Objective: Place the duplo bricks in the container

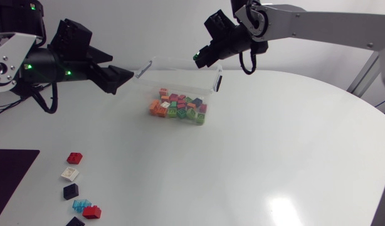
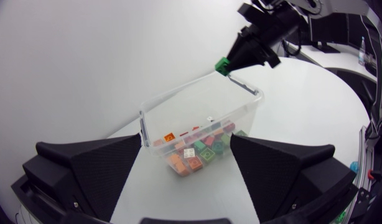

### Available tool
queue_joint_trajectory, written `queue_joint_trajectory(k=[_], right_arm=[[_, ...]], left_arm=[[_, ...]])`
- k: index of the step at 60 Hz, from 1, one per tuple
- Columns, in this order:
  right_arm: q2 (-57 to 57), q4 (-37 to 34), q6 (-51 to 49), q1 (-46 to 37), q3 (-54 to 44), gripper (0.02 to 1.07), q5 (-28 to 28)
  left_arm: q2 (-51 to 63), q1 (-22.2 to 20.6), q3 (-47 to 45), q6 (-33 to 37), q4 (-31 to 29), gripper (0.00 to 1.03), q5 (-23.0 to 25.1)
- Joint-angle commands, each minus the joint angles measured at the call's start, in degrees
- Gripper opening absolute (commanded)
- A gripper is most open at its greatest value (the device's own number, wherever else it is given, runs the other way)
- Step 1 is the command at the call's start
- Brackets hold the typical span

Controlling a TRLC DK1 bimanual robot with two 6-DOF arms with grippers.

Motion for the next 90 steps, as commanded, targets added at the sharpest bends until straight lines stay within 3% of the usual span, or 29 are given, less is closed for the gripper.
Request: queue_joint_trajectory(k=[1, 2, 6, 7, 23, 38, 54, 74, 90], right_arm=[[5.63, -1.93, 1.75, 0.06, 6.63, 0.45, 1.14], [6.16, -2.28, 1.75, 0.06, 7.25, 0.50, 1.23], [7.56, -3.16, 1.66, 0.15, 9.27, 0.90, 2.63], [7.74, -3.51, 1.57, 0.15, 9.54, 1.04, 2.81], [-0.96, -2.99, -1.77, -0.99, -1.54, 1.03, 2.72], [-16.78, -2.37, -5.55, -1.17, -19.38, 1.03, 2.72], [-29.61, -7.73, -6.52, 1.20, -33.00, 1.03, 5.45], [-40.78, -14.32, -7.04, 4.98, -46.80, 1.03, 9.66], [-47.10, -17.31, -8.27, 8.32, -55.86, 1.03, 11.77]], left_arm=[[-1.52, -0.12, -1.96, 6.39, -4.50, 1.00, 1.60], [-1.61, -0.20, -1.96, 6.83, -5.02, 1.00, 1.60], [-1.70, -1.79, -3.27, 13.34, -10.30, 1.00, 1.60], [-2.23, -2.49, -4.42, 15.27, -11.61, 1.00, 1.60], [-5.22, -8.20, -10.39, 35.22, -30.51, 0.99, 0.72], [-5.22, -13.47, -16.46, 42.25, -38.60, 0.99, -4.29], [-4.78, -16.64, -22.17, 42.43, -39.65, 0.99, -6.75], [-2.75, -24.46, -28.15, 40.41, -40.09, 0.99, -7.28], [0.23, -27.36, -31.14, 37.42, -34.91, 0.96, -7.19]])
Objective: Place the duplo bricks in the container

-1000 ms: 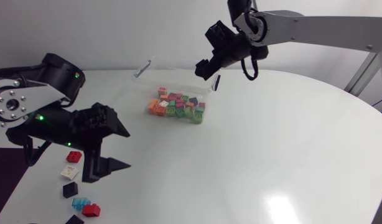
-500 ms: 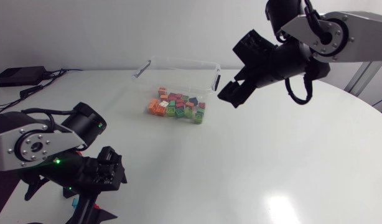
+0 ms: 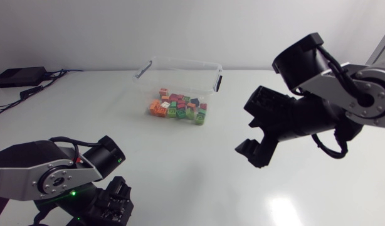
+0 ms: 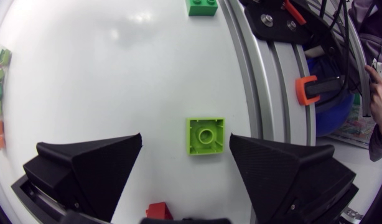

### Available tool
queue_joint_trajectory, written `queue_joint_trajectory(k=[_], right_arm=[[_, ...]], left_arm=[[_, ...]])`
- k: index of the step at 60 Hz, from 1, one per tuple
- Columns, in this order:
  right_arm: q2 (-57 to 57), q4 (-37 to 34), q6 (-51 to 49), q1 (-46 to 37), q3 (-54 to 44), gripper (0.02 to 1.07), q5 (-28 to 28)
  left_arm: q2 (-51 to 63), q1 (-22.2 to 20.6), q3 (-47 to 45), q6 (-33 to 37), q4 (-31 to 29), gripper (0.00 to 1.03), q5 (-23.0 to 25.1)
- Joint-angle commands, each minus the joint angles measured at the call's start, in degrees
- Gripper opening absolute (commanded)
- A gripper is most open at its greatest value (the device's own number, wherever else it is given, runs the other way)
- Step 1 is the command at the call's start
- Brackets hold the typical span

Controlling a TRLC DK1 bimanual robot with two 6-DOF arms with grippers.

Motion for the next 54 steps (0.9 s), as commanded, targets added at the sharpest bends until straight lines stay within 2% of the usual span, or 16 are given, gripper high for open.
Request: queue_joint_trajectory(k=[1, 8, 10, 19, 26, 32, 54], right_arm=[[-2.28, -1.77, -2.09, 1.62, -3.97, 1.03, 1.00], [-5.79, -3.97, -5.43, 4.16, -8.98, 1.03, 1.88], [-7.20, -5.03, -6.84, 4.69, -10.39, 1.03, 1.88], [-11.15, -10.39, -13.08, 5.83, -14.69, 1.03, 1.70], [-11.68, -13.55, -15.71, 7.86, -16.89, 1.03, 1.00], [-11.50, -14.61, -15.63, 13.30, -19.44, 1.03, 0.91], [-7.11, -12.50, -15.80, 21.30, -24.89, 1.03, -1.55]], left_arm=[[1.66, -0.96, -2.31, -1.88, 1.71, 0.96, -0.18], [2.80, -2.45, -3.19, -3.46, 4.43, 0.89, -0.09], [3.33, -2.80, -3.45, -3.64, 5.14, 0.84, -0.18], [5.08, -2.89, -3.36, -4.52, 6.81, 0.54, -0.18], [7.28, -2.89, -2.40, -5.75, 9.44, 0.24, -0.18], [9.21, -1.93, -0.90, -6.45, 11.73, 0.10, -0.18], [9.74, 5.19, 5.60, -7.24, 13.13, 0.10, -0.18]])
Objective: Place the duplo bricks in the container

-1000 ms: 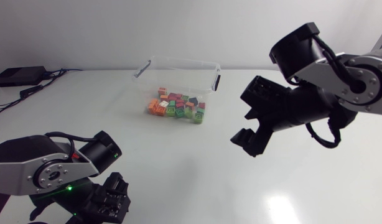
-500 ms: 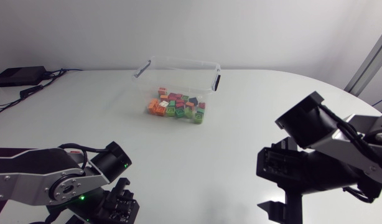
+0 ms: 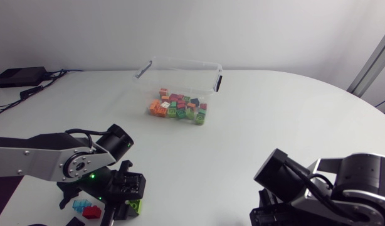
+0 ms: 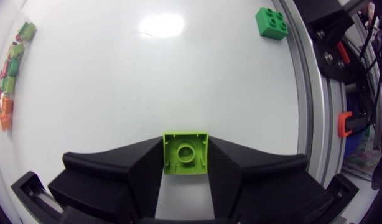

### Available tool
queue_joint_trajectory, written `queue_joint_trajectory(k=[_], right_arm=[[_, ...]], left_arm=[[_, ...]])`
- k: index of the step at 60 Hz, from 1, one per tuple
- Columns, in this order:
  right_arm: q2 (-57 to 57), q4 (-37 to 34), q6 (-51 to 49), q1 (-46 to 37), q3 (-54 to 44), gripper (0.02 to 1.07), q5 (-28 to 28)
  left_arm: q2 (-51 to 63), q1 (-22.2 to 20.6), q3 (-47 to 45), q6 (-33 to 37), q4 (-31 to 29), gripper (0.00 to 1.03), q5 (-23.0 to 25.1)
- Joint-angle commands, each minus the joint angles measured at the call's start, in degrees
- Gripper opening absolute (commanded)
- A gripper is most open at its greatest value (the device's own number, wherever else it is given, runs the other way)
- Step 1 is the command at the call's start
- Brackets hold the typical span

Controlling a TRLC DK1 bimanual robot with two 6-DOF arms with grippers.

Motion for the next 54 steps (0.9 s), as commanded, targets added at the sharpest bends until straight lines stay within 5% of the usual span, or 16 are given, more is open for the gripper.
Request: queue_joint_trajectory(k=[1, 31, 46, 54], right_arm=[[1.61, 1.17, -1.27, 1.41, -2.57, 1.03, -0.83], [9.08, 5.47, -1.27, 5.11, -4.07, 1.01, -3.64], [13.21, 7.93, -5.92, -2.10, -0.55, 1.01, -3.11], [14.88, 8.29, -7.59, -3.86, -0.29, 0.80, -3.29]], left_arm=[[-0.29, 1.15, 2.26, -1.25, -0.05, 0.10, -0.29], [-4.95, 5.11, 10.70, -4.95, -0.31, 0.10, 0.15], [-6.09, 5.11, 10.96, -5.65, -0.31, 0.10, 0.15], [-7.32, 5.28, 12.72, -6.70, -0.31, 0.10, 0.15]])
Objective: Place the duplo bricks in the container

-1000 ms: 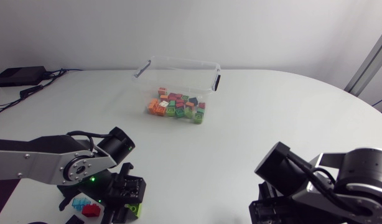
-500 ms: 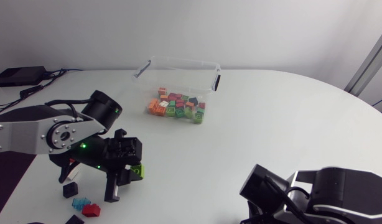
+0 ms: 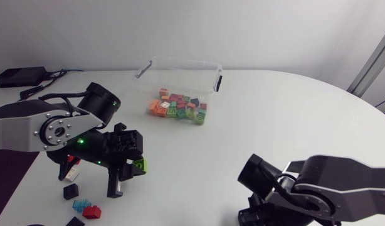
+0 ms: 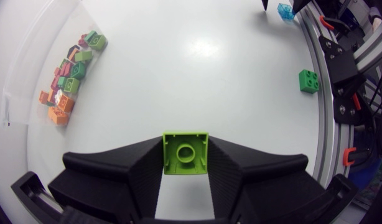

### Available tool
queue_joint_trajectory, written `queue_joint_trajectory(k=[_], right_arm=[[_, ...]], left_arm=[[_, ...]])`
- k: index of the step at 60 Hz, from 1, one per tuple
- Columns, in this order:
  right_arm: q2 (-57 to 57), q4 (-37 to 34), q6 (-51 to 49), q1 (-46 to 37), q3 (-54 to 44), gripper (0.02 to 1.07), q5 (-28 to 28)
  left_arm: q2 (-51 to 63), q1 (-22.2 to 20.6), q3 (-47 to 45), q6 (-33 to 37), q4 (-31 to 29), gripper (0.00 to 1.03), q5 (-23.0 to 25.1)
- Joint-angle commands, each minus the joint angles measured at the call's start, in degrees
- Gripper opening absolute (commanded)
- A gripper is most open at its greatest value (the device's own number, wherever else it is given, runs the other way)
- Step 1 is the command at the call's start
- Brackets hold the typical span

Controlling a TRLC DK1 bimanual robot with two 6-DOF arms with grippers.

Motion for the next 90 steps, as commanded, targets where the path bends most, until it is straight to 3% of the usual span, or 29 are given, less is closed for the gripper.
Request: queue_joint_trajectory(k=[1, 3, 8, 16, 36, 64, 66, 68, 72, 73, 74, 90], right_arm=[[1.77, 0.20, -3.12, -1.39, 0.85, 0.75, -0.62], [1.95, 0.64, -3.47, -1.83, 0.67, 0.58, -0.71], [1.68, 1.43, -3.47, -3.24, 1.02, 0.30, -0.89], [1.77, 1.60, -4.35, -7.19, 3.75, 0.31, -1.33], [5.73, 4.07, -3.55, -17.04, 16.14, 0.31, -4.93], [13.28, 9.78, 4.44, -22.40, 33.46, 0.31, -8.09], [14.16, 10.13, 5.23, -22.57, 34.95, 0.31, -8.45], [14.69, 10.75, 5.94, -22.57, 35.83, 0.31, -8.71], [16.18, 12.50, 7.87, -22.57, 37.94, 0.31, -8.71], [16.54, 12.68, 8.22, -22.57, 38.55, 0.31, -8.71], [16.89, 12.77, 8.49, -22.57, 39.26, 0.31, -8.71], [22.51, 16.02, 14.55, -23.01, 50.68, 0.31, -8.97]], left_arm=[[-1.66, 0.54, 3.13, -1.83, -0.29, 0.10, 0.24], [-1.66, 0.89, 4.44, -2.53, -0.29, 0.10, 0.24], [-1.57, 1.15, 6.90, -3.59, -0.29, 0.10, 0.33], [0.01, 1.07, 12.62, -6.58, 0.15, 0.10, 0.33], [11.70, 3.88, 28.35, -17.56, 9.91, 0.10, 0.33], [29.54, 9.50, 48.48, -29.52, 15.62, 0.11, 2.09], [30.33, 9.68, 49.36, -30.22, 15.88, 0.16, 2.09], [31.03, 9.94, 49.97, -31.19, 16.68, 0.30, 2.09], [32.00, 10.47, 50.50, -31.71, 19.22, 0.85, 1.91], [32.18, 10.65, 50.67, -31.98, 19.58, 0.96, 1.73], [32.35, 10.73, 50.85, -32.06, 19.75, 0.99, 1.65], [29.80, 14.51, 50.94, -33.38, 21.16, 1.00, -0.02]])
